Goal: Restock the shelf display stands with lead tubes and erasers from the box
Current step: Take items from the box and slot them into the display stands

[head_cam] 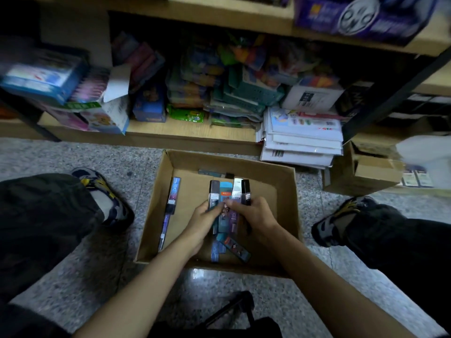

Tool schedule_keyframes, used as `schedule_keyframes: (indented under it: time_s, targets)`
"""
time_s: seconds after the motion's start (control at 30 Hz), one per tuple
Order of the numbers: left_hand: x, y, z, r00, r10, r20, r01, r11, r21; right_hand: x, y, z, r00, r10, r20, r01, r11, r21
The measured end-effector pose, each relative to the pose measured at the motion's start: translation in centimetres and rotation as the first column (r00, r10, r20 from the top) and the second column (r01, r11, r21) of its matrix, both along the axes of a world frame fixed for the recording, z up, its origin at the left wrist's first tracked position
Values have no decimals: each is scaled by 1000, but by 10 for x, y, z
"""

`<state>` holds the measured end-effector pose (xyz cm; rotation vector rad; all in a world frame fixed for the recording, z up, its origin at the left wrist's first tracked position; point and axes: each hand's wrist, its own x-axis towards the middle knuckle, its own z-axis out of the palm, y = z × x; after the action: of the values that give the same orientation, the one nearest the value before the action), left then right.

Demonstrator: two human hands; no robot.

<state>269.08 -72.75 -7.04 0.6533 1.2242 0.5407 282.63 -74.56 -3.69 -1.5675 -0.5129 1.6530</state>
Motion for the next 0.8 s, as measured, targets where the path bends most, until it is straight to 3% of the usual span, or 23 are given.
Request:
schedule_keyframes:
  time_s: [0.2, 0.27, 0.4, 0.57, 0.7, 0.8]
  targets:
    - [-2, 0, 47, 964, 68, 258, -85, 995, 57, -4, -1, 43, 999, -23, 24, 19, 986, 168]
    - [-5, 2, 62, 954, 9, 299, -42, 994, 103, -3, -2, 56, 999, -32, 23, 27, 981, 191]
    - [-3, 6, 87, 965, -170, 201, 110, 954, 279, 1, 0, 83, 999, -36, 11, 34, 980, 196]
    - [5, 22, 122, 974, -208, 87, 153, 893, 424, 16, 6, 119, 997, -3, 75, -19, 957, 290]
    - [11, 45, 159, 970, -240, 38, 188, 843, 505, 39, 22, 158, 984, -123, 133, 69, 934, 351]
    - [16, 67, 189, 961, -275, 43, 205, 806, 556, 61, 35, 192, 964, -124, 234, 11, 901, 434]
